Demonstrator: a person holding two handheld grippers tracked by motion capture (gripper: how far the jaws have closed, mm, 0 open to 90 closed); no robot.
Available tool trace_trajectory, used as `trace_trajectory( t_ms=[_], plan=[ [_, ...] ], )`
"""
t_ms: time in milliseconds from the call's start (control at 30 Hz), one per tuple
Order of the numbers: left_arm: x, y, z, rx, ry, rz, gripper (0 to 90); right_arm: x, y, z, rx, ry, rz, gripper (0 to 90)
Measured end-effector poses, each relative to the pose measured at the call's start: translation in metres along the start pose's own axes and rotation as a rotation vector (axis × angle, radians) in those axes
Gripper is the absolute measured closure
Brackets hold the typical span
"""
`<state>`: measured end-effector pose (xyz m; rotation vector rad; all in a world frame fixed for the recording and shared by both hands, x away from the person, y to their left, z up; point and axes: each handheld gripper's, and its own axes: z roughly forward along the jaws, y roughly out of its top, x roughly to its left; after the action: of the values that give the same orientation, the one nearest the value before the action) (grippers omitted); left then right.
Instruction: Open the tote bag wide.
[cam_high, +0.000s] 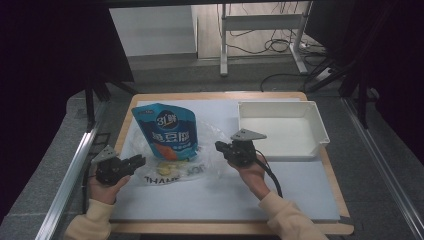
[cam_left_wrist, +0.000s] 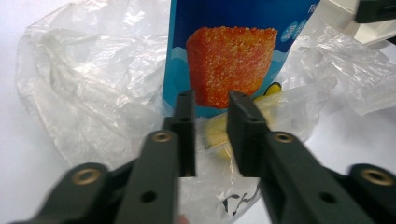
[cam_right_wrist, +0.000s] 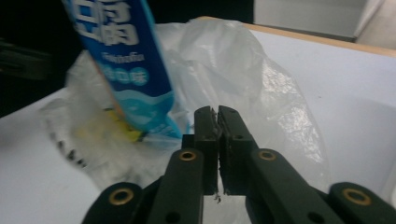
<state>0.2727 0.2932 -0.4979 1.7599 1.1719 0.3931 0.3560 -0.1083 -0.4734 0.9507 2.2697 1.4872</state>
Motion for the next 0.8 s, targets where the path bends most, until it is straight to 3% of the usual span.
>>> trace_trajectory(
  t_ms=[67, 100, 200, 233, 267, 333, 600, 800],
  plan=[
    [-0.004, -0.003, -0.004, -0.015, 0.038, -0.008, 60.2, -0.002, -0.005, -0.01, -0.01, 0.037, -0.015, 77.7],
    [-0.004, -0.003, -0.004, -0.015, 0.038, -0.008, 56.3, -0.002, -0.005, -0.01, -0.01, 0.037, -0.015, 77.7],
    [-0.008, -0.006, -0.007, -0.026, 0.071, -0.011, 48.9, -0.003, -0.01, -0.018, 0.009, 0.065, -0.049, 66.1],
    [-0.009, -0.007, -0.008, -0.029, 0.076, -0.011, 48.9, -0.003, -0.01, -0.018, 0.009, 0.065, -0.049, 66.1],
    [-0.009, -0.008, -0.009, -0.028, 0.082, -0.009, 43.7, -0.004, -0.013, -0.021, 0.01, 0.076, -0.061, 58.8],
    [-0.01, -0.009, -0.01, -0.02, 0.088, -0.008, 40.1, -0.004, -0.013, -0.022, 0.007, 0.083, -0.069, 56.1],
    [-0.011, -0.014, -0.012, -0.014, 0.079, 0.006, 33.4, -0.003, -0.013, -0.03, -0.002, 0.108, -0.088, 43.4],
    [-0.01, -0.015, -0.01, -0.013, 0.082, 0.015, 32.7, -0.002, -0.013, -0.031, 0.003, 0.106, -0.079, 42.3]
  ],
)
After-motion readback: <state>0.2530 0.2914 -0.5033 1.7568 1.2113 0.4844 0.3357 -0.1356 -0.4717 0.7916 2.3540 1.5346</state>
